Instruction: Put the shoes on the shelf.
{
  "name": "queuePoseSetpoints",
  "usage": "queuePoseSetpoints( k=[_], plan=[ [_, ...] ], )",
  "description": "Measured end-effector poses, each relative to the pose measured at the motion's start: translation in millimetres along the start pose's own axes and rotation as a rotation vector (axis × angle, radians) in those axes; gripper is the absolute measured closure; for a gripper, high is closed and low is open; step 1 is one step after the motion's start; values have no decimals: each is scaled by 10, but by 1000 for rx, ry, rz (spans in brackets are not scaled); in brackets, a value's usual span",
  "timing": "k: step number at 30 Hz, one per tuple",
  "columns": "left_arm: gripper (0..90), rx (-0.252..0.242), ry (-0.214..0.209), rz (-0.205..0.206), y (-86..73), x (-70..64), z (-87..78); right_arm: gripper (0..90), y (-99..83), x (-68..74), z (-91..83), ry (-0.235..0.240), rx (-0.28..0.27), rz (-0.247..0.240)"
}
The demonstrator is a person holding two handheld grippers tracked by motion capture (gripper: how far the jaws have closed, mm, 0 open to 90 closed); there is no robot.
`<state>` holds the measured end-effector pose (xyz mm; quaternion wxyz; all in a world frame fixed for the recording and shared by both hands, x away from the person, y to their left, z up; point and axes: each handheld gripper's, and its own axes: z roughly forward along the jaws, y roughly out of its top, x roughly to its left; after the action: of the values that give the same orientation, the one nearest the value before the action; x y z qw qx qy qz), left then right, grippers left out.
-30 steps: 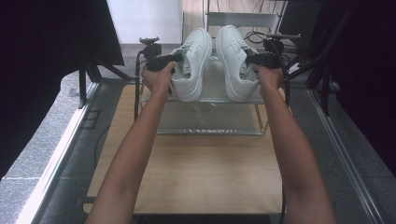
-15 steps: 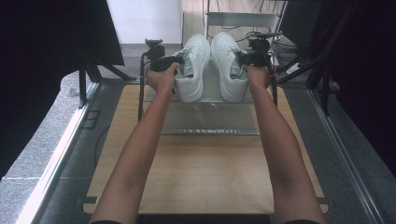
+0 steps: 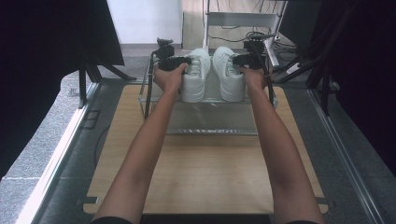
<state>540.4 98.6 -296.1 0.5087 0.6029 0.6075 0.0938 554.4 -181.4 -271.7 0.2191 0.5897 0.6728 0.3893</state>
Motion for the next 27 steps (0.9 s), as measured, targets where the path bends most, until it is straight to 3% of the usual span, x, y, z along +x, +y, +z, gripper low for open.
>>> queuePoseSetpoints(
  k=[3,5,11,14,21,27],
  plan=[
    [644,5,-8,2,-10,13,-15,524,-18,-31,-56,57,-37,25],
    [580,-15,-45,9,-16,9,-58,490,-28,-55,-130,95,-78,44],
    [603,-64,-87,41,50,-12,-320,456,-34,-184,-398,208,-175,51],
    [633,-73,-95,48,39,4,-450,466,-55,-251,-531,257,-185,36],
    [681,-73,-105,64,-116,96,-736,550,-223,-349,-752,247,-176,-44],
    [811,2,-76,197,-299,139,-865,697,-399,-415,-849,215,-144,-123]
  ],
)
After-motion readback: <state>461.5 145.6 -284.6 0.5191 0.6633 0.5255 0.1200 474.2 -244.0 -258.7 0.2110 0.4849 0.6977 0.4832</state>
